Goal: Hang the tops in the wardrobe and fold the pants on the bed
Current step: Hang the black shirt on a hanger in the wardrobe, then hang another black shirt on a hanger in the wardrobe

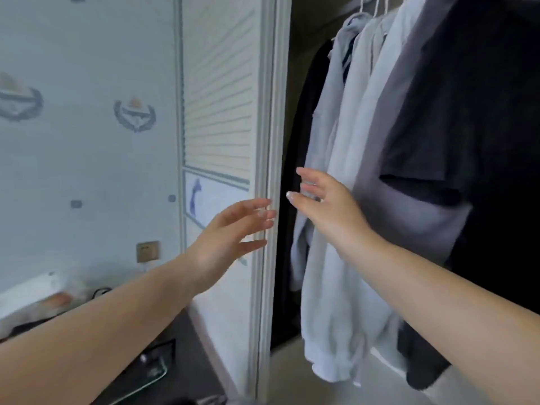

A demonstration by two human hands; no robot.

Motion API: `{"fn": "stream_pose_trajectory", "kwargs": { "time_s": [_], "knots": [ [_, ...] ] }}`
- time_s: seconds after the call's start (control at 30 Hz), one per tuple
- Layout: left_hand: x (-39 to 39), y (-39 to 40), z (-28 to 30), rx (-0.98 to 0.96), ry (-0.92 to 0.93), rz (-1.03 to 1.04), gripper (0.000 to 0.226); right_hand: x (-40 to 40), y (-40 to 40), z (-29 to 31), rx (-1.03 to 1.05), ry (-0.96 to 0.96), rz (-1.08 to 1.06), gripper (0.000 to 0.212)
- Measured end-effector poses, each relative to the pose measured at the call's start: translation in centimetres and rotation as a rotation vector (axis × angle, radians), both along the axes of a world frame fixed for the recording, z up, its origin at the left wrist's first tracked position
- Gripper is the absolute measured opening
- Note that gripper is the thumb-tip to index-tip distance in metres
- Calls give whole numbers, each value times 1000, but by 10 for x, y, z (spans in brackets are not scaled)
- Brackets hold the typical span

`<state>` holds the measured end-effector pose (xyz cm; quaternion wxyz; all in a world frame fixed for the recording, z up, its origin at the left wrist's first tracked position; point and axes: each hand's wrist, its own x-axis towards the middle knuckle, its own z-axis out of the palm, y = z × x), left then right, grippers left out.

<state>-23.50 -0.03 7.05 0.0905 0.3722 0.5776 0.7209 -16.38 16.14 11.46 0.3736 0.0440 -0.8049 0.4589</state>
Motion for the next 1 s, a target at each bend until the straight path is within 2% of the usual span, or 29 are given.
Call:
{"fn": "stream_pose_trajectory", "kwargs": {
  "time_s": [0.17,0.2,0.3,0.47,0.77,1.0],
  "knots": [
    [42,-127,-79,-6,-166,285,31,3,-106,-81,-2,-183,297,35],
    [62,-168,-102,-29,-199,394,27,7,-142,-101,-19,-254,383,32],
    [99,-236,-145,-132,-209,549,23,12,-200,-136,-73,-358,532,27],
    [194,-356,-197,-195,-349,859,21,42,-334,-191,24,-558,812,29],
    [417,-550,-245,-74,-549,1306,17,188,-582,-248,255,-705,1304,26],
    [609,-657,-299,-113,-818,1577,14,325,-730,-302,423,-877,1593,24]
  ]
}}
